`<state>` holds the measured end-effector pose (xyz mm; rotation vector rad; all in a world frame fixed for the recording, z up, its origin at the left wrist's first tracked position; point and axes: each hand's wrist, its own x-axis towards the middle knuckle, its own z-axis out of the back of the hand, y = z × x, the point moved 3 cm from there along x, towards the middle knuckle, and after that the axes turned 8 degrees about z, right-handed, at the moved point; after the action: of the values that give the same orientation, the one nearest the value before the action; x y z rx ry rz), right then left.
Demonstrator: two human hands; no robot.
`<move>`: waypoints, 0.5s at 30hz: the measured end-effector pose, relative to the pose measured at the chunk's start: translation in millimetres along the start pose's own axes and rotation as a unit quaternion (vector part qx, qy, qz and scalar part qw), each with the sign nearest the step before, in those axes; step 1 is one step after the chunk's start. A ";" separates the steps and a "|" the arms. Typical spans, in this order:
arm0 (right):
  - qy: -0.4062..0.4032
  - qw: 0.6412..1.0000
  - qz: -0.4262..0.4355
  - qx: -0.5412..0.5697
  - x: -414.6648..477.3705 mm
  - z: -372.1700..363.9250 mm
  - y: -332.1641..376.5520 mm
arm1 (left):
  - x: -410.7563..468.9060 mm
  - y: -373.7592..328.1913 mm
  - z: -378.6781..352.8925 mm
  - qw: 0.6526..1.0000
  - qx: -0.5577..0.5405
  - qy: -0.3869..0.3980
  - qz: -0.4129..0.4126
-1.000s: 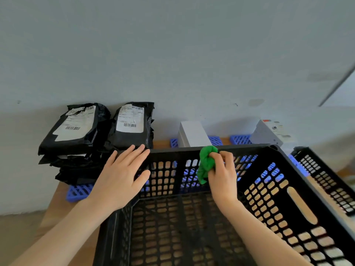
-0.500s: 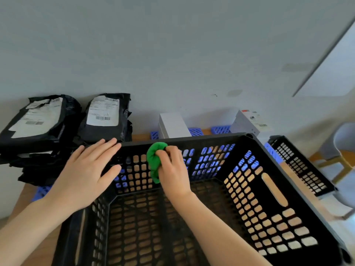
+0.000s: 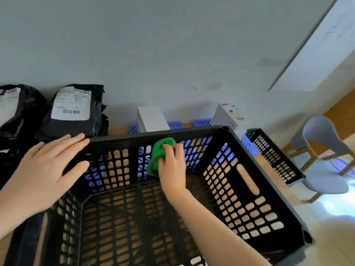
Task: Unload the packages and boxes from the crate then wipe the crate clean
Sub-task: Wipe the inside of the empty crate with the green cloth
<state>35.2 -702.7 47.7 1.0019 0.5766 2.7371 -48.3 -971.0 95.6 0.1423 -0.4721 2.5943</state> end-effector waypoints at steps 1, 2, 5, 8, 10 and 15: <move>0.024 0.999 0.038 0.001 -1.7 -6.0 3.4 | 0.4 2.0 -1.4 1.000 -0.002 0.004 0.000; 0.038 0.998 0.054 -0.002 -0.5 -7.4 1.9 | 1.0 4.6 -3.5 1.000 -0.002 0.006 -0.002; 0.033 0.998 0.057 -0.014 6.3 5.2 -19.1 | 2.2 10.3 -11.2 1.000 -0.004 0.013 -0.011; -0.032 0.997 -0.075 -0.012 17.0 33.9 -47.3 | 3.6 15.0 -15.7 1.000 -0.023 0.011 -0.011; -0.093 0.964 -0.248 -0.012 27.6 52.9 -76.1 | 4.5 16.2 -15.5 1.000 -0.029 0.006 -0.010; -0.101 0.960 -0.260 -0.030 40.4 62.2 -84.1 | 7.4 22.5 -19.6 0.999 -0.039 0.009 -0.006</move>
<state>47.1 -596.0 80.2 0.9399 0.6134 2.1525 -66.0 -979.1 71.8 0.0949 -0.5636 2.5596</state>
